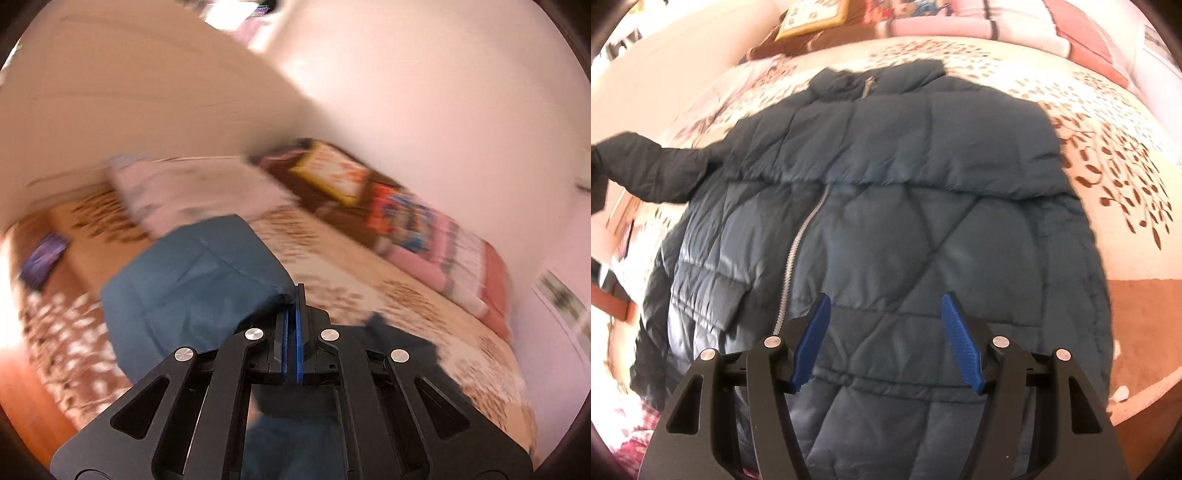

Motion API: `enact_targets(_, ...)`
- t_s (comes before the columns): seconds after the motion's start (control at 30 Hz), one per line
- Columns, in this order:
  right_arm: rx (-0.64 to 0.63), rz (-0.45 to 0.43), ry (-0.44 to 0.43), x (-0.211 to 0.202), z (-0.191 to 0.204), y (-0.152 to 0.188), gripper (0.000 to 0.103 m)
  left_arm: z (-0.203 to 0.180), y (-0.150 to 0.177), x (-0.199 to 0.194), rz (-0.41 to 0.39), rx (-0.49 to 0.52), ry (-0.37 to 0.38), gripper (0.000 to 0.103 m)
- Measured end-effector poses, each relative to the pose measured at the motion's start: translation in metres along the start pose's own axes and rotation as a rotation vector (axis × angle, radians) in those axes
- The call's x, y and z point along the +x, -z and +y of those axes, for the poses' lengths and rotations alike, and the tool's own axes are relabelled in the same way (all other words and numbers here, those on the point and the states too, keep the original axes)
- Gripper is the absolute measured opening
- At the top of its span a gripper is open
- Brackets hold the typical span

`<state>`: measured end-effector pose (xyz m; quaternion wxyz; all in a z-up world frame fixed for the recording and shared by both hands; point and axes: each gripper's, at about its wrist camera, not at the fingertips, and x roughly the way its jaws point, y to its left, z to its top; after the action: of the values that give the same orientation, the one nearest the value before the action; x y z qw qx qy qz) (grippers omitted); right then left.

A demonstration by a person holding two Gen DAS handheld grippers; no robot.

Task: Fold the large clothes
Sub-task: 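Lay the held sleeve across the jacket body with the left tool, release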

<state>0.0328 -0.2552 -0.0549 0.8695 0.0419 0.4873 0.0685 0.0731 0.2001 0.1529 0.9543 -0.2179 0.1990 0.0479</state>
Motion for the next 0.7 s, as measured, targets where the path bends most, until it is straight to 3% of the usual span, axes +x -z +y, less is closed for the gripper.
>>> enact_targets(0.2, 0.095, -0.060, 0.011, -0.016, -0.039, -0.005, 0.062, -0.096, 0.019, 0.024, 0.098, 0.158, 0.184, 0.002)
enact_targets(0.4, 0.170, -0.089, 0.030, -0.023, -0.076, -0.002, 0.062, -0.186, 0.095, 0.064, 0.306, 0.299, 0.310, 0.002)
enact_targets(0.57, 0.226, -0.092, 0.044, -0.024, -0.103, 0.003, 0.062, -0.227, 0.174, 0.099, 0.475, 0.407, 0.305, 0.002)
enact_targets(0.7, 0.247, -0.084, 0.049, -0.023, -0.115, 0.007, 0.062, -0.221, 0.218, 0.119, 0.600, 0.468, 0.267, 0.003)
